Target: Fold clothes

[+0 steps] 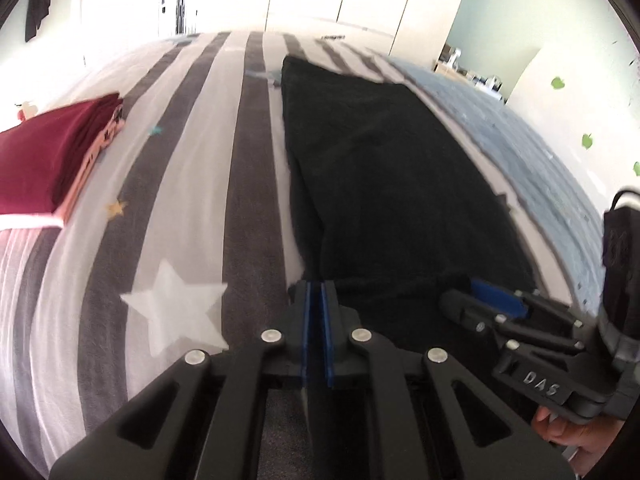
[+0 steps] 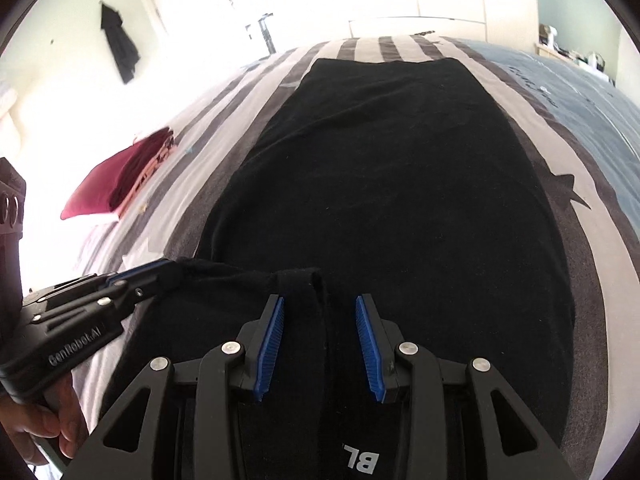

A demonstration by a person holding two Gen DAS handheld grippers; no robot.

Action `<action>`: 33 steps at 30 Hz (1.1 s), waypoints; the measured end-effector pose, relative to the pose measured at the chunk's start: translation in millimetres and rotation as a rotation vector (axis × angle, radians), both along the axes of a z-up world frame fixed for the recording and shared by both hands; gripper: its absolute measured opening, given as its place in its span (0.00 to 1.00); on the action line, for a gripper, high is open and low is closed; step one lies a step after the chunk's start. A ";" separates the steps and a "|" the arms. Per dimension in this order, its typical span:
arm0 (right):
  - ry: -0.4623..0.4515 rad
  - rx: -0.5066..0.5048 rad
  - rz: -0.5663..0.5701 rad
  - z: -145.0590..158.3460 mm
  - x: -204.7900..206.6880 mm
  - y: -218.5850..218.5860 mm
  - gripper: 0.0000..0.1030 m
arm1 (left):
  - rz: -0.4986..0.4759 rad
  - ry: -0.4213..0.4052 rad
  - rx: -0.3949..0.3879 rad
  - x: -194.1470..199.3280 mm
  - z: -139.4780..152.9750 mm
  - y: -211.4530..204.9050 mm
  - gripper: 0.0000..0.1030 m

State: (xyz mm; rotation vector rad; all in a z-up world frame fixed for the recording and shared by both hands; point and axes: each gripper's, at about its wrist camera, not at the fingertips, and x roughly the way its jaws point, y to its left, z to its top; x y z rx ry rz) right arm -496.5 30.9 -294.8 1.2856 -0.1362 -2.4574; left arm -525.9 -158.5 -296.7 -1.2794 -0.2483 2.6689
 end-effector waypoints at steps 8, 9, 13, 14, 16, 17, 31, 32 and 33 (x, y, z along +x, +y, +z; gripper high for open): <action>-0.002 -0.025 -0.083 -0.1 -8.0 21.7 0.33 | -0.075 -0.059 -0.057 -19.0 -21.1 20.2 0.05; -0.004 -0.018 -0.084 -2.7 -10.1 24.1 0.33 | -0.071 -0.061 -0.058 -18.5 -23.7 18.4 0.05; 0.009 0.012 -0.091 -2.2 -16.3 32.6 0.31 | -0.057 -0.024 -0.074 -2.4 -5.1 12.8 0.05; 0.014 0.009 -0.098 1.1 -14.7 36.8 0.31 | -0.054 -0.016 -0.065 5.8 0.8 9.5 0.05; 0.020 -0.020 -0.104 9.9 -5.2 46.2 0.31 | -0.052 -0.008 -0.044 26.9 11.5 4.3 0.05; 0.025 -0.026 -0.092 15.0 3.6 48.4 0.31 | -0.055 -0.007 -0.033 39.2 16.2 2.5 0.05; -0.082 -0.033 0.098 3.4 146.8 39.0 0.31 | -0.002 -0.147 -0.039 179.9 -15.4 2.8 0.05; -0.075 -0.029 0.097 2.0 152.7 41.8 0.31 | 0.004 -0.151 -0.036 183.9 -15.1 1.4 0.05; -0.073 -0.028 0.093 1.0 156.7 44.9 0.31 | 0.011 -0.155 -0.032 188.0 -14.8 0.0 0.05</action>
